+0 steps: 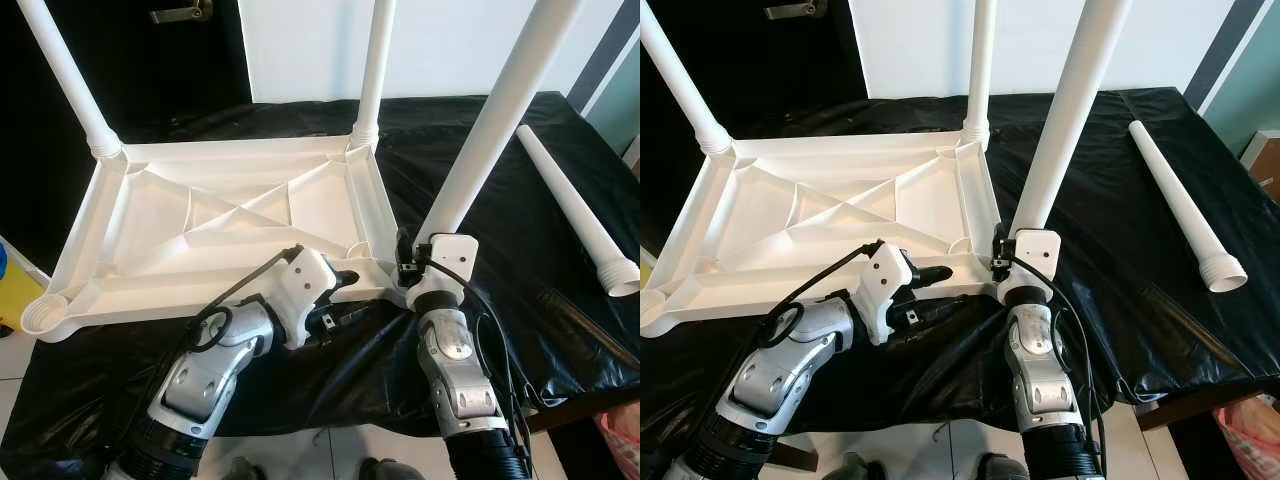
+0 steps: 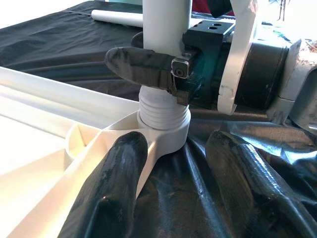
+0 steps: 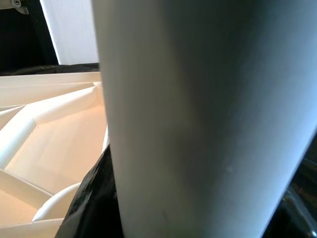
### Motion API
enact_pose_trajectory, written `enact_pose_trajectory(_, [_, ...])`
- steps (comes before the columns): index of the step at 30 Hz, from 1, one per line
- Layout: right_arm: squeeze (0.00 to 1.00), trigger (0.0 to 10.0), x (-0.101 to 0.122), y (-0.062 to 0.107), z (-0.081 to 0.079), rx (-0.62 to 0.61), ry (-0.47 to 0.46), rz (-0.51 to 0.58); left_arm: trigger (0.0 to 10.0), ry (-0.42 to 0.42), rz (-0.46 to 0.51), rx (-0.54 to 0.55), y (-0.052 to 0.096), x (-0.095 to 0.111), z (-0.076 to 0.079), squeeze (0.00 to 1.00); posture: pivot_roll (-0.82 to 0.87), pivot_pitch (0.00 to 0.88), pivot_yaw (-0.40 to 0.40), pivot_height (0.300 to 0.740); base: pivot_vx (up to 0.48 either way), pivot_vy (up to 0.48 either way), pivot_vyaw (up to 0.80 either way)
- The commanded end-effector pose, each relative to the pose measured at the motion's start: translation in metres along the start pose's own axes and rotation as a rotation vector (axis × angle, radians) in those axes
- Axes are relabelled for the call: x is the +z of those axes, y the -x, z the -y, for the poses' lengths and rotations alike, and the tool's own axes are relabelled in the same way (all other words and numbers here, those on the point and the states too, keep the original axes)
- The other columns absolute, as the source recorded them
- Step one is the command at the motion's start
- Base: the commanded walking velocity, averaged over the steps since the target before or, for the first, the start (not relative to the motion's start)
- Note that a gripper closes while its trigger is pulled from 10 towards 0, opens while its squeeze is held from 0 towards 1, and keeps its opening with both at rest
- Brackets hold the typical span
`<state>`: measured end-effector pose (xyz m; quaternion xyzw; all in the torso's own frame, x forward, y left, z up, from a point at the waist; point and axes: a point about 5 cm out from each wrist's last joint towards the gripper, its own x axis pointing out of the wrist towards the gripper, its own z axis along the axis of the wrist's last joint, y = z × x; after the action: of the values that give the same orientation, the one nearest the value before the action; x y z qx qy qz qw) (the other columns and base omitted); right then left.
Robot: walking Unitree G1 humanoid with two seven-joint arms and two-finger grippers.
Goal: Building children table
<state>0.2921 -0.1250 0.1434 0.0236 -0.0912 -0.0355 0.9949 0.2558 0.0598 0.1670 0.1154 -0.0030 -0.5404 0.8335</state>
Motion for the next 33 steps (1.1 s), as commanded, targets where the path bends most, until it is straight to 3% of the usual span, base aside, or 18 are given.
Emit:
enact_pose_trajectory(1, [0.0,10.0,-0.026,0.009,0.011,-0.078,0.005,-0.137,10.0,-0.001,-0.004,0.026,0.0,-0.001,0.002,0.0,-0.05,0.116,0.001,0.74,0.0,0.0,0.0])
enact_pose_trajectory(5, [0.0,10.0,-0.024,0.01,0.011,-0.092,0.009,-0.127,10.0,0.004,-0.003,0.025,0.0,0.0,0.001,0.0,-0.05,0.114,0.001,0.74,0.0,0.0,0.0])
enact_pose_trajectory(6, [0.77,10.0,-0.023,0.01,0.011,-0.086,0.007,-0.113,10.0,0.007,-0.004,0.022,-0.001,-0.001,0.002,0.0,-0.05,0.112,0.001,0.74,0.0,0.0,0.0])
enact_pose_trajectory(7, [0.77,10.0,-0.023,0.01,0.011,-0.086,0.007,-0.113,10.0,0.007,-0.004,0.022,-0.001,-0.001,0.002,0.0,-0.05,0.112,0.001,0.74,0.0,0.0,0.0])
enact_pose_trajectory(8, [1.0,10.0,-0.02,0.01,0.011,-0.081,0.004,-0.096,10.0,0.006,-0.005,0.021,-0.001,-0.001,0.002,0.0,-0.05,0.112,0.001,0.74,0.0,0.0,0.0])
enact_pose_trajectory(12, [1.0,10.0,-0.011,0.009,0.012,-0.028,-0.006,-0.038,10.0,0.004,-0.004,0.018,-0.001,-0.001,0.003,0.0,-0.05,0.11,0.001,0.74,0.0,0.0,0.0])
enact_pose_trajectory(18, [1.0,10.0,-0.009,0.008,0.014,-0.016,-0.008,-0.032,10.0,0.005,-0.003,0.017,-0.001,-0.001,0.003,0.0,-0.05,0.108,0.002,0.74,0.0,0.0,0.0])
enact_pose_trajectory(19, [1.0,10.0,-0.008,0.007,0.018,0.03,-0.005,-0.028,10.0,0.006,-0.003,0.015,-0.002,-0.001,0.003,0.0,-0.05,0.108,0.005,0.74,0.0,0.0,0.0])
enact_pose_trajectory(20, [0.0,10.0,-0.006,0.005,0.022,0.078,0.001,-0.02,10.0,0.006,-0.002,0.013,-0.002,-0.001,0.003,0.0,-0.06,0.108,0.009,0.74,0.0,0.0,0.0])
enact_pose_trajectory(27, [0.0,10.0,-0.002,0.001,0.031,0.202,0.007,-0.007,10.0,0.004,-0.004,0.001,-0.002,0.0,0.005,0.0,-0.05,0.115,0.012,0.74,0.0,0.0,0.0])
enact_pose_trajectory(28, [0.0,10.0,0.0,-0.002,0.034,0.247,0.018,-0.012,10.0,0.015,0.002,-0.01,-0.003,0.002,0.006,0.0,-0.05,0.168,0.015,0.74,0.0,0.0,0.0])
enact_pose_trajectory(29, [0.0,10.0,0.0,-0.002,0.034,0.247,0.018,-0.012,10.0,0.015,0.002,-0.01,-0.003,0.002,0.006,0.0,-0.05,0.168,0.015,0.74,0.0,0.0,0.0])
enact_pose_trajectory(30, [0.0,10.0,0.004,-0.005,0.036,0.335,0.049,-0.005,10.0,0.008,0.0,-0.024,-0.004,0.003,0.007,0.0,-0.06,0.163,0.016,0.74,0.0,0.0,0.0])
enact_pose_trajectory(32, [0.0,10.0,0.004,-0.005,0.036,0.335,0.049,-0.005,10.0,0.008,0.0,-0.024,-0.004,0.003,0.007,0.0,-0.06,0.163,0.016,0.74,0.0,0.0,0.0])
enact_pose_trajectory(33, [0.0,10.0,0.006,-0.007,0.037,0.413,0.07,-0.006,10.0,0.012,-0.001,-0.028,-0.004,0.003,0.007,0.0,-0.06,0.165,0.016,0.74,0.0,0.0,0.0])
